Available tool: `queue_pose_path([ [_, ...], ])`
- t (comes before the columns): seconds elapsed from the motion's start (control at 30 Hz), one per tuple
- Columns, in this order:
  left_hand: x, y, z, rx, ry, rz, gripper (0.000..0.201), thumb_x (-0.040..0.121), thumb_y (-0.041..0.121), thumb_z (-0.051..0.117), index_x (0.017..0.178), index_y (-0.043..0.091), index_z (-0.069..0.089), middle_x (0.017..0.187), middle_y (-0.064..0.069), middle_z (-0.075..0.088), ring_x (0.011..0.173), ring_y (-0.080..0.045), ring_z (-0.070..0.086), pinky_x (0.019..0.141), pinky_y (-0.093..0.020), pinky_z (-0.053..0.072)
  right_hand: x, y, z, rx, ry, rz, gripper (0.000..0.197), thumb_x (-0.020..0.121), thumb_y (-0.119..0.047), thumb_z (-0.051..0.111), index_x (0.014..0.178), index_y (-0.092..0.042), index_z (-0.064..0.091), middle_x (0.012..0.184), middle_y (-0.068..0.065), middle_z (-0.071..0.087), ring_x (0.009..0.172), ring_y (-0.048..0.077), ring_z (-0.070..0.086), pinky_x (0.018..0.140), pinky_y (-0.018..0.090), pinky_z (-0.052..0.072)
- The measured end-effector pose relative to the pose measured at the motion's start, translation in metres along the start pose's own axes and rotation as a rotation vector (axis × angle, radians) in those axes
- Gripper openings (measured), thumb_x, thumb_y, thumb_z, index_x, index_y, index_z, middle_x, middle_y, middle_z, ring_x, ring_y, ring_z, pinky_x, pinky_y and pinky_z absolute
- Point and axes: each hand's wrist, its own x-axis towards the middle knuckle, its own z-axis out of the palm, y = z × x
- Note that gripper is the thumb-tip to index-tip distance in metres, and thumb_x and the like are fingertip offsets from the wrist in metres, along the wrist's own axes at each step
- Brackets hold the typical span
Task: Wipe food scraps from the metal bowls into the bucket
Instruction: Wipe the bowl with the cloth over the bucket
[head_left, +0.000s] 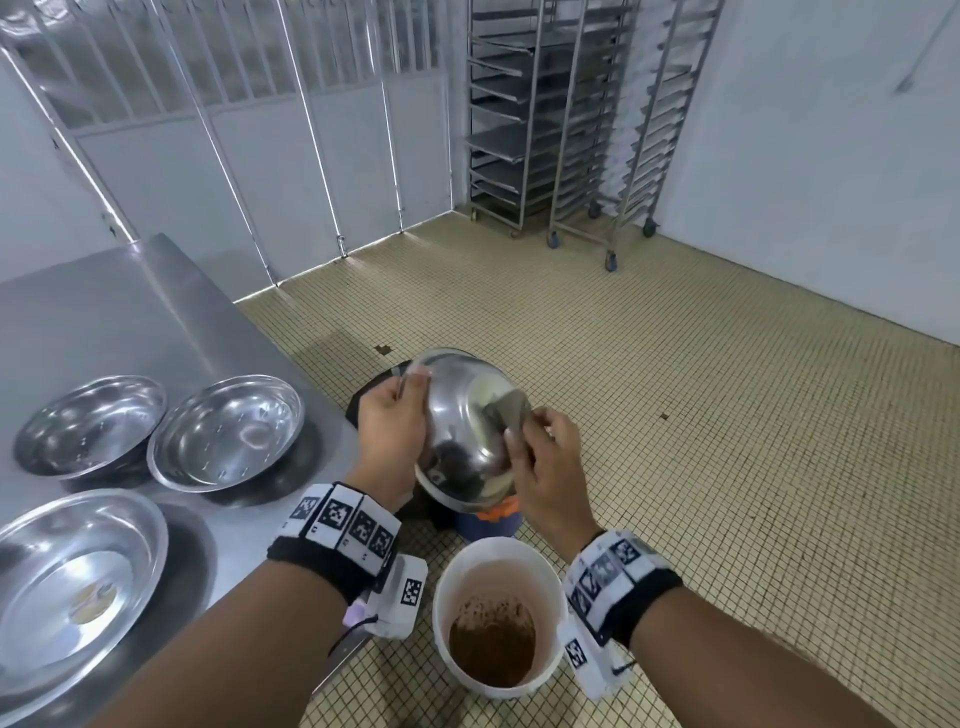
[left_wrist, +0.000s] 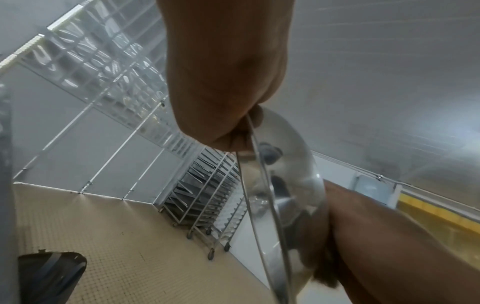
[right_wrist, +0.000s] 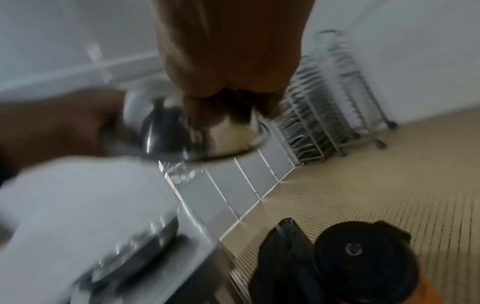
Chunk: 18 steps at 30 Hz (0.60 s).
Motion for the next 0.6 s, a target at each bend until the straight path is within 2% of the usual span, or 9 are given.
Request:
queue_pose_path([
  [0.07, -0.008, -0.008, 0.008, 0.039, -0.043, -0.016, 0.045, 0.103, 0.039, 0.060, 0.093, -0.005, 0.065, 0.071, -0.013, 0.063, 0.060, -0.023, 0.059, 0.058, -0.036, 0.053, 0.011, -0.005, -0.001, 0.031, 0.018, 0.112, 0.053, 0.103, -0.058, 0.035, 0.140, -0.025, 0.057, 0.137, -0.001, 0.043, 0.120, 0.011, 0.043, 0.105, 0.040, 0.047],
  [0.17, -0.014, -0.013, 0.015, 0.036, -0.079, -0.028, 0.039, 0.105, 0.031, 0.058, 0.089, -0.003, 0.065, 0.066, -0.010, 0.063, 0.057, -0.020, 0.058, 0.051, -0.029, 0.051, 0.014, -0.017, -0.001, -0.051, -0.011, -0.090, 0.048, 0.104, -0.056, 0.034, 0.136, -0.030, 0.059, 0.144, 0.000, 0.045, 0.122, 0.019, 0.044, 0.098, 0.040, 0.048],
  [0.27, -0.012, -0.015, 0.013, 0.014, -0.083, -0.032, 0.045, 0.105, 0.034, 0.058, 0.092, -0.009, 0.062, 0.071, -0.013, 0.061, 0.062, -0.024, 0.057, 0.057, -0.034, 0.052, 0.002, -0.012, 0.007, -0.086, -0.015, -0.224, 0.045, 0.107, -0.050, 0.038, 0.141, -0.030, 0.059, 0.138, 0.003, 0.049, 0.115, 0.019, 0.050, 0.091, 0.029, 0.049],
  [0.33, -0.012, -0.015, 0.009, 0.038, -0.075, -0.020, 0.041, 0.104, 0.036, 0.059, 0.085, -0.001, 0.062, 0.063, -0.006, 0.058, 0.055, -0.018, 0.055, 0.050, -0.027, 0.050, -0.005, -0.001, 0.009, -0.043, 0.005, -0.133, 0.045, 0.107, -0.048, 0.039, 0.145, -0.029, 0.055, 0.132, 0.002, 0.050, 0.104, 0.012, 0.054, 0.083, 0.024, 0.051],
  [0.4, -0.013, -0.016, 0.006, 0.066, -0.068, -0.002, 0.039, 0.104, 0.036, 0.059, 0.075, 0.010, 0.058, 0.053, 0.005, 0.052, 0.045, -0.009, 0.048, 0.043, -0.020, 0.043, -0.007, 0.008, 0.005, 0.019, 0.006, 0.117, 0.046, 0.107, -0.047, 0.038, 0.145, -0.027, 0.054, 0.128, 0.000, 0.048, 0.093, 0.004, 0.053, 0.077, 0.021, 0.052],
  [0.47, -0.016, -0.019, 0.006, 0.081, -0.084, 0.011, 0.039, 0.104, 0.036, 0.059, 0.073, 0.013, 0.056, 0.051, 0.008, 0.048, 0.043, -0.006, 0.042, 0.041, -0.017, 0.038, -0.006, 0.013, 0.003, 0.005, -0.005, 0.320, 0.047, 0.107, -0.048, 0.035, 0.142, -0.024, 0.056, 0.128, 0.003, 0.049, 0.092, 0.006, 0.054, 0.078, 0.026, 0.054],
  [0.5, -0.018, -0.020, 0.007, 0.081, -0.085, 0.014, 0.039, 0.104, 0.036, 0.059, 0.073, 0.013, 0.055, 0.051, 0.007, 0.047, 0.044, -0.007, 0.042, 0.041, -0.017, 0.038, -0.006, 0.011, 0.003, -0.025, -0.001, 0.322, 0.048, 0.107, -0.049, 0.033, 0.141, -0.025, 0.056, 0.128, 0.004, 0.049, 0.092, 0.009, 0.056, 0.077, 0.027, 0.054],
  [0.53, -0.019, -0.021, 0.008, 0.077, -0.080, 0.015, 0.038, 0.104, 0.035, 0.059, 0.073, 0.013, 0.055, 0.051, 0.007, 0.047, 0.044, -0.008, 0.042, 0.041, -0.018, 0.038, -0.006, 0.006, 0.005, -0.053, 0.013, 0.252, 0.050, 0.107, -0.052, 0.030, 0.141, -0.026, 0.055, 0.128, 0.004, 0.048, 0.090, 0.010, 0.056, 0.074, 0.025, 0.054],
  [0.6, -0.018, -0.019, 0.009, 0.044, -0.051, -0.003, 0.037, 0.105, 0.032, 0.058, 0.073, 0.013, 0.056, 0.050, 0.006, 0.051, 0.046, -0.010, 0.048, 0.044, -0.020, 0.043, -0.010, -0.012, 0.011, -0.080, 0.025, 0.006, 0.051, 0.107, -0.054, 0.029, 0.142, -0.025, 0.054, 0.126, 0.005, 0.048, 0.090, 0.010, 0.056, 0.068, 0.020, 0.053],
])
